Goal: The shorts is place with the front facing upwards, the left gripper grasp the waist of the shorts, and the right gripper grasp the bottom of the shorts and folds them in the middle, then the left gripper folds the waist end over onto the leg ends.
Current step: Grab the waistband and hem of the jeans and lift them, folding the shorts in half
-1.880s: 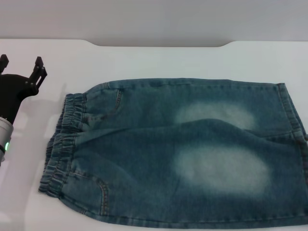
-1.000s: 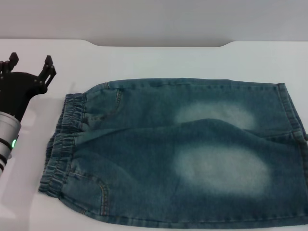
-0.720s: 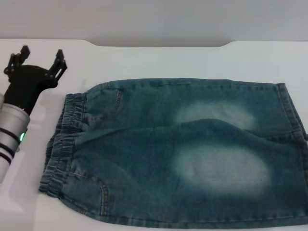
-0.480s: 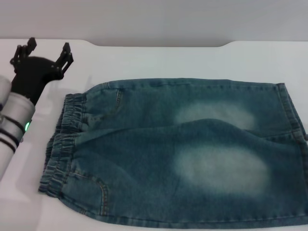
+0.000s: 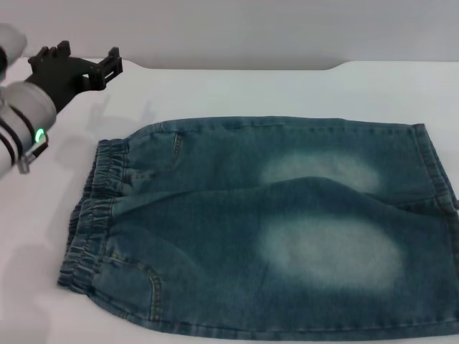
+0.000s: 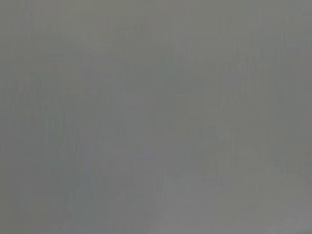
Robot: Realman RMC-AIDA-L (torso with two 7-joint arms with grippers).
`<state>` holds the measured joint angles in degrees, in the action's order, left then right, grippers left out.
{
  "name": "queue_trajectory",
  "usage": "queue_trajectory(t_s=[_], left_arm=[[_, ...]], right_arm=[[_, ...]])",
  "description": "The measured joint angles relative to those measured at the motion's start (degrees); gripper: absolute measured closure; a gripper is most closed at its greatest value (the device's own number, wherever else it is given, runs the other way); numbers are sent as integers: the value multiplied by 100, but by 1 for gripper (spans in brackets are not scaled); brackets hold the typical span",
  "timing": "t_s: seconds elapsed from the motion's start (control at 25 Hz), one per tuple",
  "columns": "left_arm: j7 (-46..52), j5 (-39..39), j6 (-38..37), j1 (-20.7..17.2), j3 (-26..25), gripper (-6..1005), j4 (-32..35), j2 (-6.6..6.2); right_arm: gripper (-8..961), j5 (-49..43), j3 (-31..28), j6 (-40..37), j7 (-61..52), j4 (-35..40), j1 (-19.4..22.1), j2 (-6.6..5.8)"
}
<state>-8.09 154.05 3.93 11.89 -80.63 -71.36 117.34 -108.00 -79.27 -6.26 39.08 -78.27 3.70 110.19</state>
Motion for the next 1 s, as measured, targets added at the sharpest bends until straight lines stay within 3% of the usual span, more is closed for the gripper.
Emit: queue_trajectory(t_s=[0.04,0.08,0.16,0.2,0.28,0.44,0.48,0.72,0.88,1.0], left_arm=[[-79,15,622,0,-168,156,-283,22],[-165,19,1355,9,-316,156,-628,40],[-231,22,2323,60,-544,156,-1070,44],[-240,24,2677,85,-613,156,-1249,44],[-256,43,3650,126,-795,156,-1776,45],[-249,206,4352,154,-917,155,-2226,49],[-206,434,4987,276,-987,155,-2530,56],[-243,606,6032,612,-1244,155,-2679,51],[-246,646,6278,691,-1259,155,-2707,49],[-251,694,6707,749,-1266,155,-2833,46]], right_arm=[[306,-38,-439,566,150,-136,62,196],[307,-183,-1009,1274,223,-287,100,469],[307,-571,-1808,2341,169,-515,95,781],[308,-850,-2108,2848,-39,-627,58,839],[308,-1409,-2421,3664,-570,-837,-51,812],[310,-2251,-2803,4692,-1131,-1131,-245,794],[310,-2403,-2907,4944,-1151,-1189,-304,806],[311,-3478,-3187,6618,-1530,-2130,-604,825],[311,-4287,-3142,7703,-1787,-2945,-831,847],[311,-4389,-3194,8475,-1819,-3220,-1013,846]])
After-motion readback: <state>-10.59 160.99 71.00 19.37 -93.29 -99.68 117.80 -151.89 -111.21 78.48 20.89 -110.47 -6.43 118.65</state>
